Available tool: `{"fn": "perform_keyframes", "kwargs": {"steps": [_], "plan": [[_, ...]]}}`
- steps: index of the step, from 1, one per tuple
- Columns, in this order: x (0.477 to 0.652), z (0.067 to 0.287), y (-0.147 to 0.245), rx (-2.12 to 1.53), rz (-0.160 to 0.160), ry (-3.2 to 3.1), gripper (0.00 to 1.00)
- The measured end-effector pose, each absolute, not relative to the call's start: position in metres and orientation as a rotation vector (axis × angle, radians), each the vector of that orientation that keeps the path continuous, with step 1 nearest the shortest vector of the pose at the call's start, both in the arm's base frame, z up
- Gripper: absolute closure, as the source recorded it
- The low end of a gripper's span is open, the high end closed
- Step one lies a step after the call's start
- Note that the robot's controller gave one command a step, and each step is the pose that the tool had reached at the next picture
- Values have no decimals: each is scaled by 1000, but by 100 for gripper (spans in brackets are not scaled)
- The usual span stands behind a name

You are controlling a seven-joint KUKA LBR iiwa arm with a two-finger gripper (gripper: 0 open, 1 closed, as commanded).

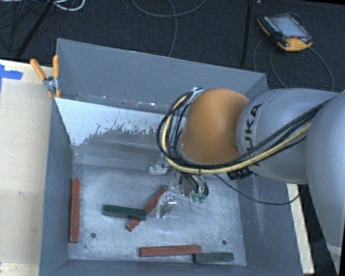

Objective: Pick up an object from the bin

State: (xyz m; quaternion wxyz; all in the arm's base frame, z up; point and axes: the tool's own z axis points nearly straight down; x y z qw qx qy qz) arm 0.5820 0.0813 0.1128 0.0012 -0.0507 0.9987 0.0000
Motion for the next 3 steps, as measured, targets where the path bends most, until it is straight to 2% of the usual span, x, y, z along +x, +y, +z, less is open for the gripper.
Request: {"fn": "perform_keyframes", "kwargs": {"steps": [1,2,3], "plan": [[588,77,91,-514,2,3089,100],[588,77,91,-513,3,3089,100],[592,255,96,-446,0,3101,100]]}}
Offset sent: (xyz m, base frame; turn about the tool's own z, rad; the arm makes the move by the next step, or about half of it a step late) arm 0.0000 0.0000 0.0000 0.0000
